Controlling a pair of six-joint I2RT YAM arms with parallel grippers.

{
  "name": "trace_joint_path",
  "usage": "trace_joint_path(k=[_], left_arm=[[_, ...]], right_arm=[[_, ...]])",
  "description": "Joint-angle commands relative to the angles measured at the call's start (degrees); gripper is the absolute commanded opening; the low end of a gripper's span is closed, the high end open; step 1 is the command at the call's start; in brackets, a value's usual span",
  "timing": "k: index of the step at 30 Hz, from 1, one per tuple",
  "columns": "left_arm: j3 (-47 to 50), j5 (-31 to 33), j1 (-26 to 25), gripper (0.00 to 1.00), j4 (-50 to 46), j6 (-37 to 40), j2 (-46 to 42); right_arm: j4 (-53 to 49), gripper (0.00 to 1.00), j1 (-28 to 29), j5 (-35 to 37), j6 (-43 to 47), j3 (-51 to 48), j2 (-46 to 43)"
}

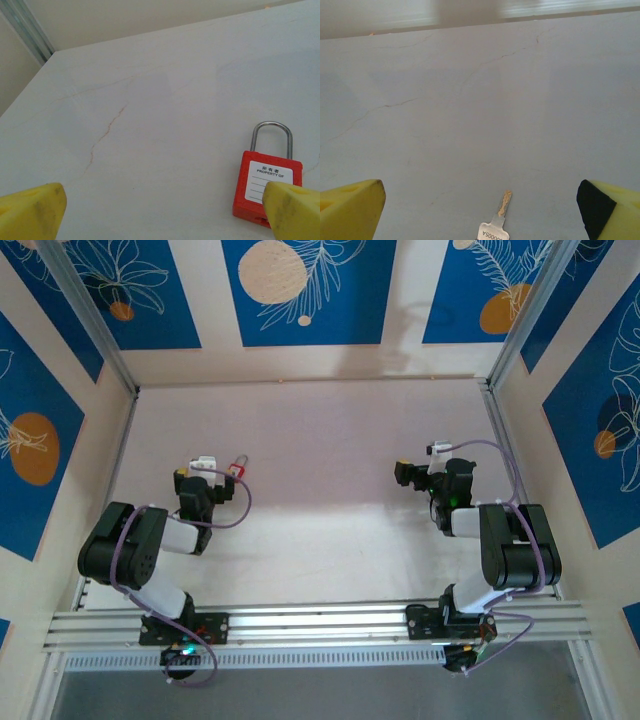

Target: Unlock with the key

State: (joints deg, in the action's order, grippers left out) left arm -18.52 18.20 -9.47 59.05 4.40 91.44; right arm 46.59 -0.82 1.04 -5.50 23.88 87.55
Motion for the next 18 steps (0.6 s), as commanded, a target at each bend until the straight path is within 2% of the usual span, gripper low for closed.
trace_joint_path(k=[1, 11, 13, 16, 18], left_arm=[[-0.5, -0.8, 0.7, 1.00, 0.9, -0.4, -1.2], [-0.8, 0.3, 0.8, 1.00, 0.2, -0.9, -1.2], [-0.3, 0.6, 0.8, 1.00, 1.3, -0.5, -1.4], [0.4, 0.4, 0.6, 1.00, -1.0, -0.3, -5.4], [-0.3, 0.5, 0.5, 1.00, -7.5, 0.0, -10.5]], right_arm=[[-0.7, 0.99, -0.2, -0.8, 0.1, 0.3, -0.3], [-0.6, 0.99, -0.2, -0.6, 0.3, 0.2, -0.3], [-1.0, 0.99, 0.6, 1.9, 0.2, 0.3, -0.5], [-6.1, 0.99, 2.1, 5.7, 0.8, 2.1, -3.1], [-12.6, 0.99, 2.9, 5.8, 1.8, 4.8, -5.8]])
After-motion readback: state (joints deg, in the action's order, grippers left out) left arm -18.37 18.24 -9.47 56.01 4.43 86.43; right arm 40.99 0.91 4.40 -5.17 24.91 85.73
